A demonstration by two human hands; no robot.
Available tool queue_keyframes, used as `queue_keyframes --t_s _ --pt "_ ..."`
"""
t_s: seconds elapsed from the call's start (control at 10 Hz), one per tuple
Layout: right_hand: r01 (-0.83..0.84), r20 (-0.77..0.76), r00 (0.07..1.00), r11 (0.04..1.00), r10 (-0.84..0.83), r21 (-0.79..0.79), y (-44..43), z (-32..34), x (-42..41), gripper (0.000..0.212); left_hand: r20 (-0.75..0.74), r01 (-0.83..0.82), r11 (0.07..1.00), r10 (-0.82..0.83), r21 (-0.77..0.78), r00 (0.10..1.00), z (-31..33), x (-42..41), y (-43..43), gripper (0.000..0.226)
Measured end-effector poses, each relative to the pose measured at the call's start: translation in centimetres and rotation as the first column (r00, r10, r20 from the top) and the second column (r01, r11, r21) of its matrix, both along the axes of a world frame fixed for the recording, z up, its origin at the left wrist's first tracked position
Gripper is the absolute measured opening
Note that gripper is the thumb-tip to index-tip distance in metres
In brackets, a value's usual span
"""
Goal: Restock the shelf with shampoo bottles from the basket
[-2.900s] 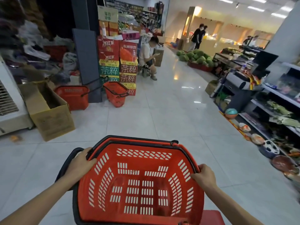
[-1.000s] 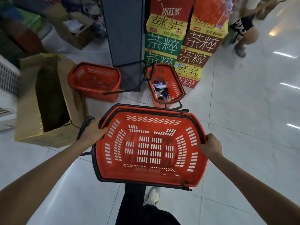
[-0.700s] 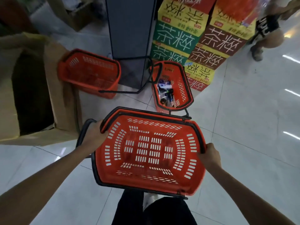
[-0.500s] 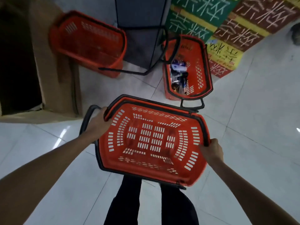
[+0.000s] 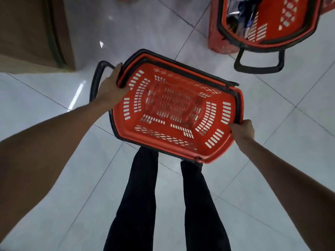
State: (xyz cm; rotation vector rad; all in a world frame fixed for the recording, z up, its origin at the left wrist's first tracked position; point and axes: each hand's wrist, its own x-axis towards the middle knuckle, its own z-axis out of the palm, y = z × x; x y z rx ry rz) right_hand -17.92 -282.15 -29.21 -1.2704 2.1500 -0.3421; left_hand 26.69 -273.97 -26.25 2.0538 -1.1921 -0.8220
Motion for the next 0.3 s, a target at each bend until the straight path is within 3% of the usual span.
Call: queue_keyframes --t_s 0.1,0.2,0.3 --pt "0.029 0.083 0.996 0.999 -0.03 0.02 0.6 -0.6 0.1 0.05 0.04 0.025 0.997 -0.029 0.079 0.999 -0.9 -0.1 -0.3 0.091" --pt "0.019 0.137 0.99 0.993 -0.035 0.117 2.4 -2.5 -0.5 0.062 0.056 0.079 0.964 -0.096 0.252 0.994 -3.2 -0.9 0.5 0.105" --pt "0.005 0.148 0.989 0.986 -0.03 0.166 4.2 -5.0 -1.4 0.065 0.077 0.205 0.906 -0.25 0.371 0.965 -8.4 -1.5 2.0 0.105"
